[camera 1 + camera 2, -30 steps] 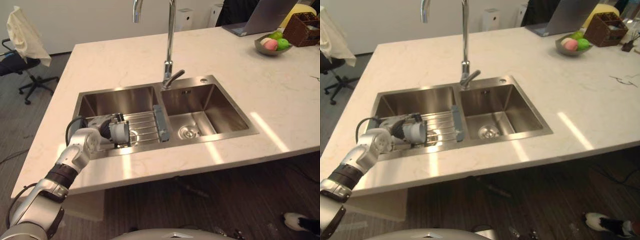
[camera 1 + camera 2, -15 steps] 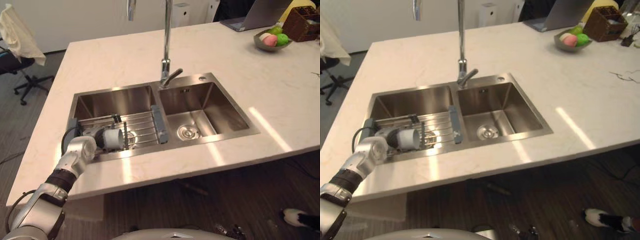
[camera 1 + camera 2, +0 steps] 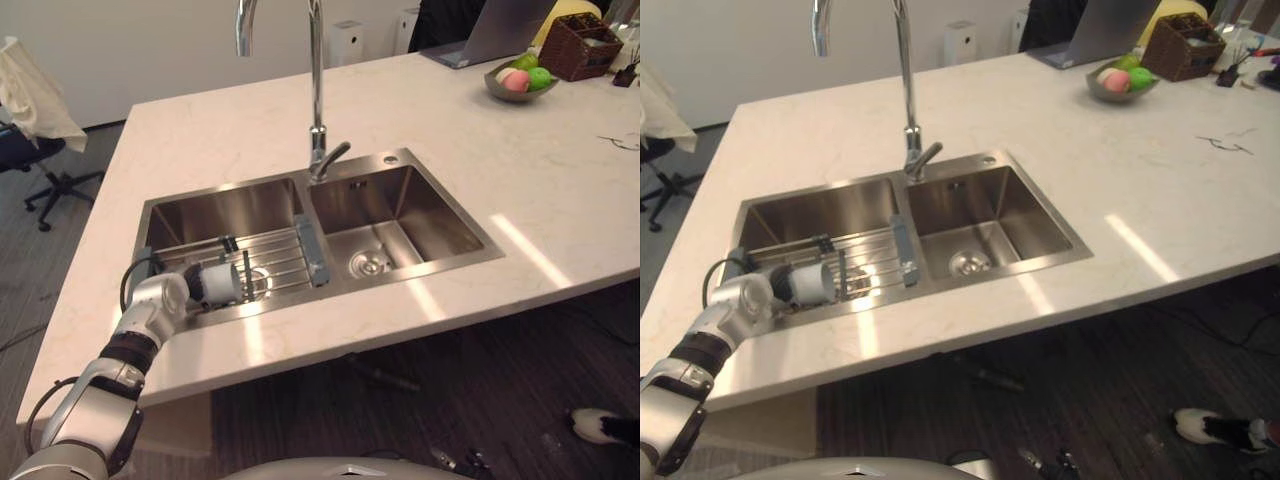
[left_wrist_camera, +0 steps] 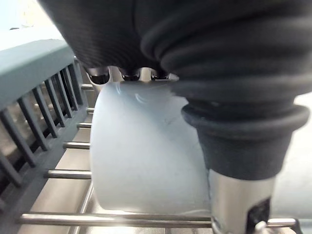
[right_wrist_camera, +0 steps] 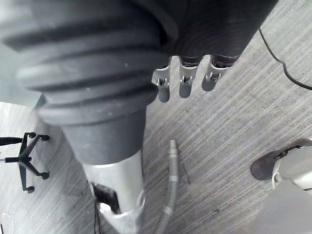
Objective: Walk over to the sink, pick up the cup, carry it to the dishwasher, place the cup inside the dishwasher, then close the dishwasher door
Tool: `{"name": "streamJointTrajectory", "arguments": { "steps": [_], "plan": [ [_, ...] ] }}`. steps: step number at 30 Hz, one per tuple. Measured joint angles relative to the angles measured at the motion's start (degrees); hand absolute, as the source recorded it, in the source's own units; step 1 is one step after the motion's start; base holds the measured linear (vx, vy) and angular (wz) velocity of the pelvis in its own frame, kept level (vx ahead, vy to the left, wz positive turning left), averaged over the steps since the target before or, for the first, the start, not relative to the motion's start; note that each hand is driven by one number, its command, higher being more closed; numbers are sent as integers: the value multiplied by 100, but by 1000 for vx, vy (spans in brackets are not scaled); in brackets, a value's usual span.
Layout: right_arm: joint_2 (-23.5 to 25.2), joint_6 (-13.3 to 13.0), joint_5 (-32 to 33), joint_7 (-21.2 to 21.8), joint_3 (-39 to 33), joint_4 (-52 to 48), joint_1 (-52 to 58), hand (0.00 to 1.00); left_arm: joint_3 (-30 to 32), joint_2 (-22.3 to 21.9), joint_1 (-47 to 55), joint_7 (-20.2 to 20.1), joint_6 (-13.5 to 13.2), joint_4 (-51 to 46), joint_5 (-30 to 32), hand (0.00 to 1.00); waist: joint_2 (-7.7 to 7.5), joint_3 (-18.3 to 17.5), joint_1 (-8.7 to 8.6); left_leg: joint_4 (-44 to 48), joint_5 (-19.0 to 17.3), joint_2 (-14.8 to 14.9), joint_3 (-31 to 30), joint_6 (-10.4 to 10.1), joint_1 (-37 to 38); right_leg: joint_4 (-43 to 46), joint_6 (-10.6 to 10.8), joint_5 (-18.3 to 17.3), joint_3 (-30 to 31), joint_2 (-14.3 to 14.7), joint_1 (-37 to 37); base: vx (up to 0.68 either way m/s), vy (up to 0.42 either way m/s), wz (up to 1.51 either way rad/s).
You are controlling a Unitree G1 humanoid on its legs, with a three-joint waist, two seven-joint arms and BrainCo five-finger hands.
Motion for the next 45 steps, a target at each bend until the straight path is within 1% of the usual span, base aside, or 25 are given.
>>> {"name": "streamJointTrajectory", "arguments": {
  "steps": [1, 4, 8, 10, 12, 16, 17, 18, 20, 21, 22, 24, 26, 27, 28, 29, 30, 31, 32, 33, 34, 36, 40, 44, 45],
  "plan": [
    [-12, 0, -2, 3, 33, 0, -6, 0, 24, -13, 4, 25, -8, 30, -5, 100, 0, 0, -4, 0, -1, 0, 3, 0, 12, -2, 0, 0, 7, 1, 11, 0, 0, 0],
    [-46, -1, -53, 18, 44, 7, -45, 0, 120, -87, 5, 396, -119, 163, -104, 100, 0, 0, -7, 0, 1, 0, 3, 2, 21, -5, 6, 7, 16, 2, 21, -24, -8, 0],
    [-52, -2, -184, 21, 52, 9, -54, 0, 128, -180, 115, 1010, -328, 300, -538, 100, 0, 0, 11, 0, 10, -11, -3, 16, 33, -6, 23, 18, 18, -8, 34, -26, -4, 0],
    [-52, -4, -191, 20, 53, 9, -56, 0, 132, -212, 178, 1164, -420, 307, -980, 100, 0, 0, 20, 0, 14, -21, -19, 22, 30, -6, 31, 20, 3, -17, 39, -12, 0, 3],
    [-51, -7, -191, 9, 53, 9, -57, 0, 155, -272, 240, 1388, -594, 314, -1620, 100, 0, 0, 28, 0, 23, -42, -53, 35, 14, -8, 40, 24, -39, -34, 42, -21, -1, 8],
    [-37, -9, -161, -21, 52, 9, -55, 0, 318, -432, 365, 1577, -894, 151, -2554, 100, -28, 15, 39, 0, 18, -86, -112, 54, 10, -22, 53, 29, -98, -73, 73, 1, 4, 8],
    [-33, -9, -158, -23, 51, 9, -54, 0, 364, -469, 406, 1635, -919, 98, -2740, 100, -32, 17, 35, 0, 17, -93, -126, 56, 10, -20, 58, 32, -115, -80, 84, 10, 3, 11],
    [-18, -9, -156, -29, 50, 9, -43, 0, 380, -513, 473, 1766, -939, -14, -3115, 100, -44, 24, 30, 0, 16, -103, -155, 58, 10, -19, 69, 42, -158, -89, 110, 22, -6, 17],
    [91, -12, -154, -53, 48, 13, -35, 0, 609, -744, 715, 2111, -1080, -399, -3851, 100, -92, 54, 65, 0, 19, -110, -204, 62, 22, -25, 68, 41, -215, -94, 155, 15, -15, 14],
    [128, -15, -154, -65, 49, 12, -40, 0, 649, -790, 767, 2198, -1118, -498, -3972, 100, -95, 56, 86, 0, 21, -107, -206, 63, 22, -25, 68, 41, -218, -91, 157, -9, -21, 4],
    [218, -34, -149, -110, 50, 12, -42, 0, 738, -897, 870, 2397, -1243, -683, -4301, 100, -167, 99, 147, 1, 29, -101, -220, 64, 28, -24, 67, 41, -230, -85, 169, -15, -25, 3],
    [269, -54, -138, -160, 48, 12, -32, 0, 832, -1008, 941, 2554, -1354, -826, -4671, 100, -228, 128, 187, 1, 32, -104, -248, 65, 35, -24, 66, 41, -251, -86, 186, -19, -23, 6],
    [305, -68, -93, -237, 46, 9, -23, 0, 915, -1050, 960, 2625, -1371, -1039, -5079, 100, -259, 124, 203, 1, 39, -118, -301, 75, 30, -23, 65, 40, -311, -99, 203, -24, -16, 14],
    [331, -75, -89, -248, 50, 9, -12, 0, 1109, -1115, 980, 2624, -1420, -1274, -5494, 100, -266, 128, 196, 0, 44, -133, -344, 83, 30, -25, 62, 33, -364, -111, 229, -24, -10, 15],
    [345, -80, -69, -248, 50, 9, 4, 0, 1213, -1149, 1003, 2617, -1450, -1431, -5736, 100, -266, 128, 200, 0, 46, -139, -355, 86, 32, -25, 61, 27, -370, -113, 238, -28, -7, 13],
    [388, -110, 80, -247, 50, 9, 24, 0, 1464, -1239, 1133, 2617, -1571, -1904, -6208, 100, -265, 128, 217, 0, 46, -142, -361, 87, 35, -22, 57, 21, -374, -120, 241, -26, -3, 5],
    [440, -144, 210, -244, 57, 4, 55, 0, 1643, -1330, 1288, 2615, -1779, -2416, -6681, 100, -266, 128, 245, 0, 46, -141, -369, 88, 33, -19, 51, 16, -378, -121, 238, 0, 0, 0],
    [456, -154, 262, -243, 68, 4, 79, 0, 1715, -1389, 1365, 2627, -1863, -2680, -6833, 100, -266, 128, 269, 0, 46, -142, -375, 88, 33, -17, 47, 11, -381, -123, 238, -21, -11, 5],
    [475, -167, 298, -243, 112, -7, 143, 0, 1785, -1485, 1539, 2688, -2047, -3221, -7007, 100, -266, 127, 316, 0, 47, -145, -406, 89, 24, -12, 39, -4, -402, -126, 238, -17, -18, 14],
    [477, -184, 330, -242, 221, -16, 211, 0, 1888, -1586, 1732, 2713, -2184, -3752, -7075, 100, -269, 123, 343, 0, 51, -154, -472, 95, 0, -9, 45, -22, -479, -136, 242, -13, -22, 20],
    [484, -189, 340, -243, 246, -16, 230, 0, 1950, -1630, 1838, 2733, -2253, -3987, -7091, 100, -271, 121, 345, 0, 57, -157, -503, 103, -11, -6, 45, -33, -518, -143, 243, -9, -22, 20],
    [501, -279, 339, -260, 337, -18, 259, 0, 2251, -1788, 2267, 2784, -2549, -4597, -7089, 100, -252, 103, 441, 0, 57, -160, -530, 102, -18, -8, 51, -60, -547, -145, 242, 1, -18, 9],
    [560, -389, 336, -269, 461, -41, 293, 0, 2556, -1911, 2689, 2863, -2817, -4839, -7092, 100, -295, -15, 532, 1, 85, -191, -755, 109, -133, -24, 60, -79, -762, -156, 249, 24, -34, 29],
    [557, -489, 339, -263, 467, -47, 286, 0, 2639, -2010, 3244, 2951, -3113, -5100, -7087, 100, -323, -28, 780, 1, 89, -214, -834, 113, -143, -37, 63, -95, -844, -165, 288, 10, -12, 10],
    [542, -518, 352, -16, 660, 0, 193, 0, 2825, -2228, 3549, 2860, -3378, -5445, -7143, 100, -386, -124, 830, 0, 173, -276, -1109, 146, -223, -81, 81, -115, -1107, -198, 337, 0, 0, 0]
  ]
}}
